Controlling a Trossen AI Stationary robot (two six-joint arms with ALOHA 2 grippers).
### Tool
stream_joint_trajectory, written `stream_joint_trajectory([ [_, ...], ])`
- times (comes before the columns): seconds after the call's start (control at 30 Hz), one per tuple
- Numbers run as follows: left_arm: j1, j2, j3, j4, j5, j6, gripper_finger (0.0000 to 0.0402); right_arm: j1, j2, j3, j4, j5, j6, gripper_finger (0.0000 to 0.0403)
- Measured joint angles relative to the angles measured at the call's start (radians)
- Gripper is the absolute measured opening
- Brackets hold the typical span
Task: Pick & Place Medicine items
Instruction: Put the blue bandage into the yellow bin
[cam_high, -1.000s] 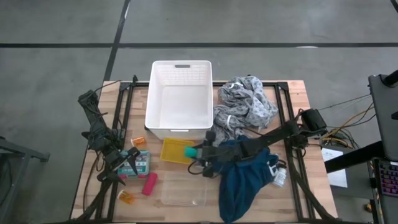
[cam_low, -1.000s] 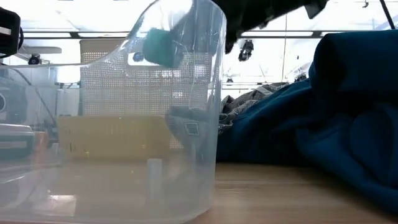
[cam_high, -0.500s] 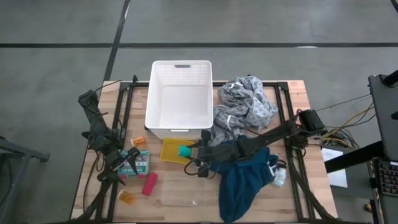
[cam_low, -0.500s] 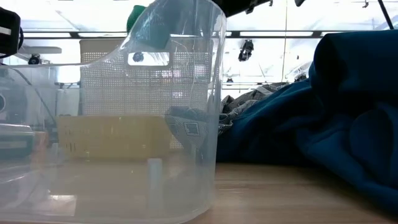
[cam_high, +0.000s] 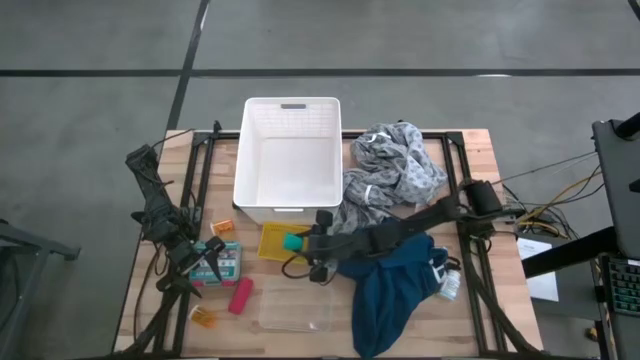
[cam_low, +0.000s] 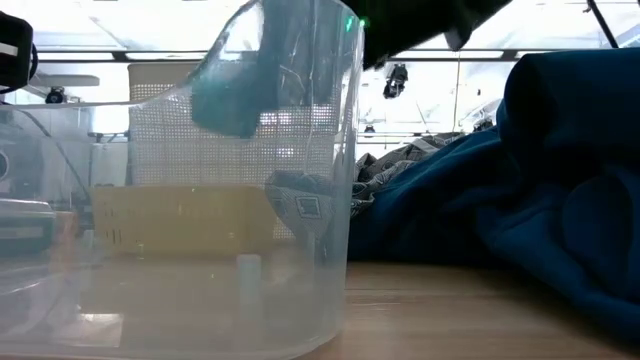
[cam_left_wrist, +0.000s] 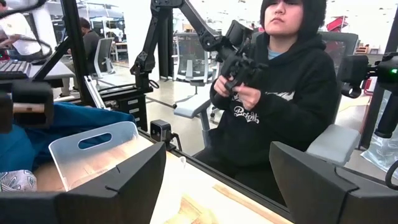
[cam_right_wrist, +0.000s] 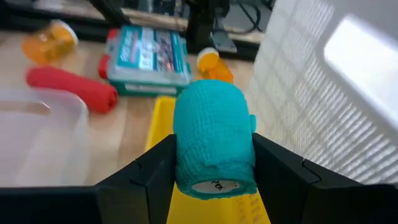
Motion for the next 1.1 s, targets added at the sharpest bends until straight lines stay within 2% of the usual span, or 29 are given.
stream_joint_trajectory([
  [0.43, 0.0, 0.0, 0.0, 0.001, 0.0, 0.0, 0.0292, -0.021, 0.132, 0.054, 0.006, 0.057, 0.022, 0.0187],
  [0.7, 0.0, 0.0, 0.0, 0.0, 0.0, 0.0, 0.0292, -0.022, 0.135, 0.054, -0.017, 0.051, 0.069, 0.0187],
  [1.1, 0.0, 0.0, 0.0, 0.0, 0.0, 0.0, 0.0292, -0.026, 0.133, 0.096, -0.159, 0.044, 0.145, 0.0187],
])
